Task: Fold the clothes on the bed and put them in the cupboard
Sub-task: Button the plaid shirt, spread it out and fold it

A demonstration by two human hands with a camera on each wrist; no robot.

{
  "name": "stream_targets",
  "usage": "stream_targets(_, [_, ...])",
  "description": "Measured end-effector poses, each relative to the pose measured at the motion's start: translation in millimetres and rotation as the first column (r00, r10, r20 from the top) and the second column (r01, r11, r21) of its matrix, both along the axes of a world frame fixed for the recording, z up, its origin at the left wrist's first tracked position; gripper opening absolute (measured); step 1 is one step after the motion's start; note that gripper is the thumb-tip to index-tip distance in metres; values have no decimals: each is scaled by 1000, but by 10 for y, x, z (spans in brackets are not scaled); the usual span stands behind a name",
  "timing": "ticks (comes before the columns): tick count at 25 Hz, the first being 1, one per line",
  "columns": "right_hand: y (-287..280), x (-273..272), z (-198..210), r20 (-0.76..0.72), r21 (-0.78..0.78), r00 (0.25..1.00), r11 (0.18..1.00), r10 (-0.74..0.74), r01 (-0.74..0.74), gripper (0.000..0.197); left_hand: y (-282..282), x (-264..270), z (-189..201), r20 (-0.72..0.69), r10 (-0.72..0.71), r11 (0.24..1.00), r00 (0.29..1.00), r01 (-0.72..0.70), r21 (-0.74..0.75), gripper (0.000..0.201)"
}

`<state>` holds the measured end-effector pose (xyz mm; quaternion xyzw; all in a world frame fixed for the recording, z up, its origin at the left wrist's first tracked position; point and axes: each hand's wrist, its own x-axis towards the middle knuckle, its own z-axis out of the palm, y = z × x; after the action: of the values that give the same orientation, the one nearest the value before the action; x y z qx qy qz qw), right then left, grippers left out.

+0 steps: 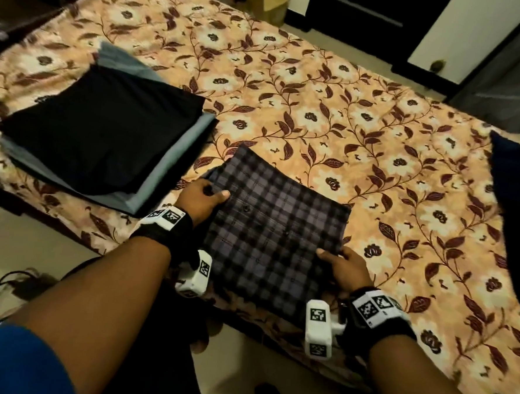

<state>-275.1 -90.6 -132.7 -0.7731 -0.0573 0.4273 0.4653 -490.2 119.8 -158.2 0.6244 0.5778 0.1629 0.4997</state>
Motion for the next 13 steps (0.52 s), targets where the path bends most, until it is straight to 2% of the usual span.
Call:
stream_targets(3, [-198, 430, 170, 126, 22, 991, 999, -38, 36, 17, -364, 263, 135, 57, 65, 998, 996, -64, -26, 49])
stream_targets(5, [-532, 850, 261, 233, -22, 971, 997, -61, 68, 26, -782, 564, 158, 115, -29, 990, 993, 45, -135, 36])
stream_targets(7, [-902, 1156, 263, 349, -119, 937, 992, 7, 36, 36, -1160, 842, 159, 77, -149, 978, 986, 158, -133, 28])
stream_targets(8, [-1043, 1228, 221, 431, -233, 894, 972, 124, -23, 45, -1277, 936, 171, 32, -189, 978, 982, 191, -85, 28])
stream_targets(10, [-1188, 1181, 42, 512, -453, 750, 873, 419, -179, 68, -1303, 984, 221, -39, -227, 974, 973, 226, -21, 30])
stream_targets(13, [-1077, 808, -162, 460, -669, 508, 660, 729, -341, 81, -1128, 870, 346, -51, -199, 980, 979, 197, -38, 29])
